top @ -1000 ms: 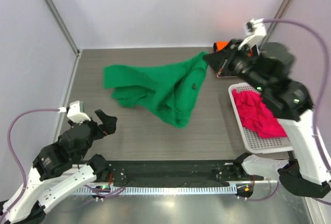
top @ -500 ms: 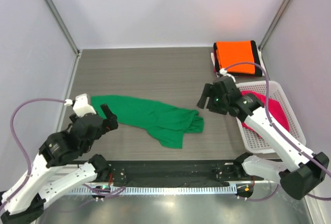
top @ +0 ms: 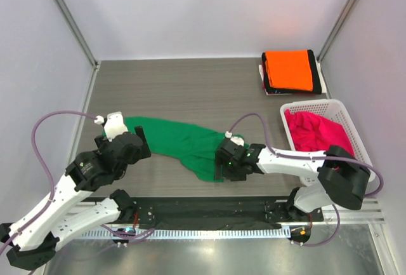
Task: Fold and stack the t-shirts
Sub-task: Flatten the tshirt out
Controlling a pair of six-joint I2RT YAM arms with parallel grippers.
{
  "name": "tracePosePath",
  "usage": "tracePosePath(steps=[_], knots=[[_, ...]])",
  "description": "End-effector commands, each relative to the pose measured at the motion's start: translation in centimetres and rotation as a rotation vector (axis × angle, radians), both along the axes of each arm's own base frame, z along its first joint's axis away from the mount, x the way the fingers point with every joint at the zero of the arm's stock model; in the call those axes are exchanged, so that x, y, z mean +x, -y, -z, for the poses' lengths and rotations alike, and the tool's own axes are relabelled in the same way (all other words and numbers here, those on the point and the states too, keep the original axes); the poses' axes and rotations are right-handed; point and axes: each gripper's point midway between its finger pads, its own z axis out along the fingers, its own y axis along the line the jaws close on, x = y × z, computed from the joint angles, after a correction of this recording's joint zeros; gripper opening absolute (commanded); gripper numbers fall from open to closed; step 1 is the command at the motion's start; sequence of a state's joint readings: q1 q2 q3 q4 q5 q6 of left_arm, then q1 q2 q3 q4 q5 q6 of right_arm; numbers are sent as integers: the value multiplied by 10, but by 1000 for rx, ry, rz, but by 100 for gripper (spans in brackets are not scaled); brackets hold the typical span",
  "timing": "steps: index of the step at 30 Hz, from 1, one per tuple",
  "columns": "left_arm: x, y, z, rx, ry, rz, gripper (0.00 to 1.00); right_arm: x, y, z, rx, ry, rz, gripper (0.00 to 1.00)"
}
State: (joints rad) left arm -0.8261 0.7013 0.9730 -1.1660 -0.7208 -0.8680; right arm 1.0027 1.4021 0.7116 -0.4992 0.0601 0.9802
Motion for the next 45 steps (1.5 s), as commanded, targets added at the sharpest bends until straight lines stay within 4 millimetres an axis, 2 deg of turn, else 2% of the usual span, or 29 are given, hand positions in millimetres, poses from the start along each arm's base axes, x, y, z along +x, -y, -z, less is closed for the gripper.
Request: tracePosePath(steps=[1,5,9,10,13,15,16,17,18,19,20,21,22,23,24,25,26,27,28,29,30,31,33,34,35,38,43,45], knots=[[1,-5,0,-11,7,-40,100,10,-35,-5,113,43,17,72],[3,-5,3,-4,-6,-41,100,3,-45,8,99,16,-5,69],[7,-2,12,-17,-29,-47,100,1,-41,22,49,7,-11,42],[8,-2,13,-19,-35,-49,100,1,-36,27,27,6,-7,27],[14,-1,13,-26,-53,-56,100,5,-22,33,-42,36,0,1],[19,-3,13,-20,-83,-59,100,15,-21,19,-45,79,5,1],[24,-4,7,-26,-81,-64,100,27,-20,3,-66,130,7,1],[29,-6,11,11,-123,-61,100,45,-17,-24,-38,194,40,1],[34,-13,12,-13,-153,-93,100,57,-12,-43,-42,234,58,1],[40,-15,7,-30,-156,-105,100,75,-4,-77,-52,303,70,1],[45,-18,10,-40,-184,-115,100,89,5,-99,-38,340,97,1],[50,-34,10,-58,-195,-179,100,112,26,-132,-1,399,178,1],[53,-34,9,-103,-206,-179,100,127,40,-163,13,442,211,1],[58,-39,10,-130,-205,-201,99,136,53,-178,4,470,203,1],[59,-57,20,-151,-233,-280,100,149,75,-193,-7,495,254,1],[60,-56,27,-201,-251,-284,100,153,83,-206,-12,509,258,1],[66,-61,31,-228,-240,-309,98,155,86,-208,-24,510,231,1],[68,-75,37,-269,-234,-375,96,156,88,-208,-25,508,228,1],[66,-78,54,-302,-252,-408,95,156,89,-203,-31,495,222,1],[66,-80,62,-340,-249,-434,94,152,83,-199,-9,471,200,1],[73,-92,64,-362,-204,-485,90,150,81,-193,-3,455,190,1],[67,-94,80,-390,-216,-532,88,146,80,-183,5,435,186,1],[69,-98,97,-423,-190,-571,82,142,74,-177,46,422,181,1],[70,-96,100,-460,-172,-596,79,137,75,-166,42,404,175,1],[72,-92,102,-482,-156,-585,73,135,75,-165,54,404,173,1],[78,-81,107,-517,-118,-540,69,129,73,-152,51,375,151,1],[77,-66,118,-479,-133,-485,68,129,72,-140,41,354,134,1],[77,-52,127,-489,-143,-452,68,131,69,-138,47,350,133,1]])
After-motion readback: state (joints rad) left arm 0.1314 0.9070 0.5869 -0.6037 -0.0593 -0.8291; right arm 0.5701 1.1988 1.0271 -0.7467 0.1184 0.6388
